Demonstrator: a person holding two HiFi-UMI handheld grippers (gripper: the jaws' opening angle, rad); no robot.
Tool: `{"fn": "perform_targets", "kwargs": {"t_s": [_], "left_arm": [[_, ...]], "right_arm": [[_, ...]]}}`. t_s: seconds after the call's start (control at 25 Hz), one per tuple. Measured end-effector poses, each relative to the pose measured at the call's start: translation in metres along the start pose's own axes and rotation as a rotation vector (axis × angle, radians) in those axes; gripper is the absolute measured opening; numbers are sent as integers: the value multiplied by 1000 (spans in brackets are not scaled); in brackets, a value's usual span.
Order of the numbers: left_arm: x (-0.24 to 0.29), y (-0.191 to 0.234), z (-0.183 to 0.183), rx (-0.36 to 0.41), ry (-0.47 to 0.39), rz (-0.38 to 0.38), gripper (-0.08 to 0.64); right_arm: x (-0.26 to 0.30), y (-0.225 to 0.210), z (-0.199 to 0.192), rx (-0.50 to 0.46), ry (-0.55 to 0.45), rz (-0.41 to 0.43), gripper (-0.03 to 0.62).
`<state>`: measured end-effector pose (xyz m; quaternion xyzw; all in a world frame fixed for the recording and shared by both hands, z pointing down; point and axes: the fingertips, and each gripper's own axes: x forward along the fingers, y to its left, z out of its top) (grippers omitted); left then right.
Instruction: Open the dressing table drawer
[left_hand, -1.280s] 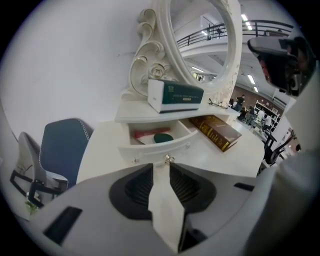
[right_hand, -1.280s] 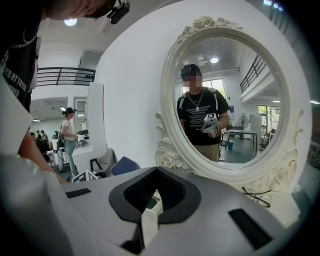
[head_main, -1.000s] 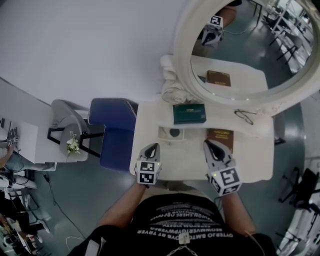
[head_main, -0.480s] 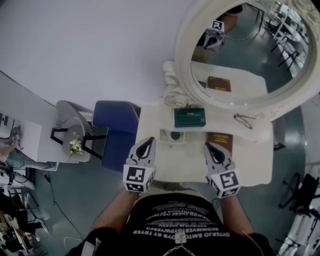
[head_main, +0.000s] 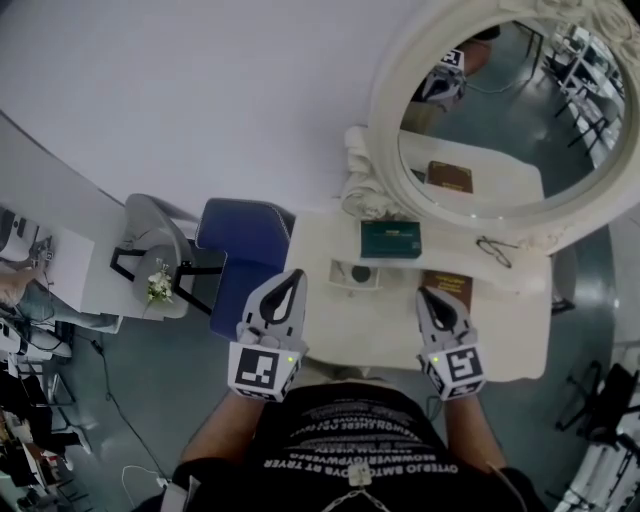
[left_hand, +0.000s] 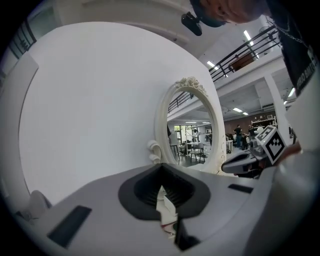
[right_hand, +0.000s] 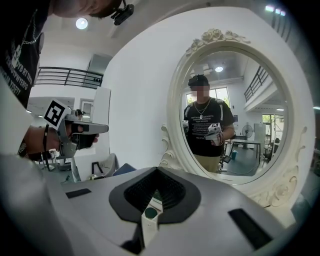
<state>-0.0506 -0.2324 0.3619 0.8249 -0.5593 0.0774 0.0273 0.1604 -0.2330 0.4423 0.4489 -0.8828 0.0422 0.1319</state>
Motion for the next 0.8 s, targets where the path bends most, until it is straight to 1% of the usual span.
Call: {"fn": "perform_targets", "kwargs": {"t_s": [0.16, 0.36, 0.52, 0.64, 0.8], "left_arm": [[-4, 5, 2, 3, 6, -2, 3], [-7, 14, -10, -10, 21, -2, 3], [-12, 26, -17, -7, 34, -31, 3], [-17, 41, -22, -11, 47, -47, 3], [-31, 68, -25, -6, 55, -64, 3]], "right_arm": [[1, 6, 4, 12, 22, 6, 2], [7, 13, -3, 9, 66, 7, 2], [12, 28, 1, 3, 86, 3, 2], [21, 40, 15, 8, 60, -26, 2], [33, 69, 18, 7, 75, -31, 2]]}}
